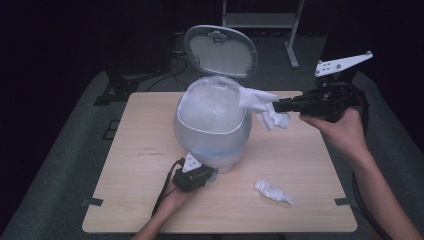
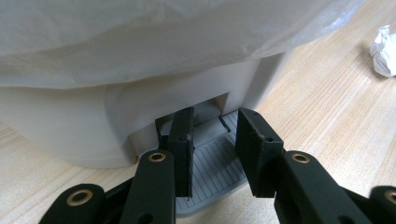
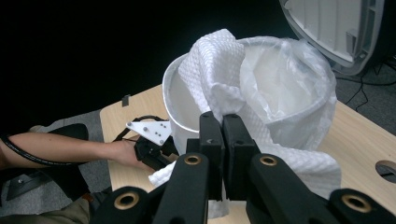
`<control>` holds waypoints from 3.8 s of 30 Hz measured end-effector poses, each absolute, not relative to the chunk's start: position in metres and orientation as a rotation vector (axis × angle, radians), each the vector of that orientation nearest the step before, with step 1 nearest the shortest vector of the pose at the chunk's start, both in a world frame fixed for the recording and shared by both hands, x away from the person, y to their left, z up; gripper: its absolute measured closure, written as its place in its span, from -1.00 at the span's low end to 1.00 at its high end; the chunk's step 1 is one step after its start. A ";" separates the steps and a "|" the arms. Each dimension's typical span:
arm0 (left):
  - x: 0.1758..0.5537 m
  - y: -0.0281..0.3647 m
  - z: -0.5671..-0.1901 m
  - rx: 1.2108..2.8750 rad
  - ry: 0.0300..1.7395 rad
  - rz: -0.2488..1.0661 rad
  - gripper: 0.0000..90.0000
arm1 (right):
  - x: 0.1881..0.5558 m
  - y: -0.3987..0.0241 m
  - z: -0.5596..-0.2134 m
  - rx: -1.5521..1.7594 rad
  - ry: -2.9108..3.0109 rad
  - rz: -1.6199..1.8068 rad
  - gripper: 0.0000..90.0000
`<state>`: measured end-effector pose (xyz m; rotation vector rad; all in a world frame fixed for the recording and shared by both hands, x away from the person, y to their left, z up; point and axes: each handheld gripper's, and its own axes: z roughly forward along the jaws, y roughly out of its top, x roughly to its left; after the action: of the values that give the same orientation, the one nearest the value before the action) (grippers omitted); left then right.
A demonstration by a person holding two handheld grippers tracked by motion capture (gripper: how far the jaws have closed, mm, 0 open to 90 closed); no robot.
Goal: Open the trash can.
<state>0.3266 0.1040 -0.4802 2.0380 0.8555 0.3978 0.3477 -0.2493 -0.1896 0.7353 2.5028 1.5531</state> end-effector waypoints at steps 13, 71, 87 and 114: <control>0.327 0.104 -0.480 2.038 0.855 0.398 0.50 | 0.356 -0.234 -0.179 0.709 2.517 1.540 0.94; 0.327 0.104 -0.480 2.038 0.857 0.393 0.50 | 0.399 -0.152 -0.175 0.652 2.619 1.466 0.94; 0.327 0.104 -0.480 2.037 0.857 0.392 0.50 | 0.412 -0.137 -0.191 0.681 2.647 1.444 0.93; 0.327 0.104 -0.480 2.037 0.858 0.392 0.50 | 0.420 -0.134 -0.204 0.730 2.658 1.434 0.68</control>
<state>0.3269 0.1043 -0.4801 2.0370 0.8577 0.3915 0.4196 -0.1339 -0.2037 0.7302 2.6584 1.4338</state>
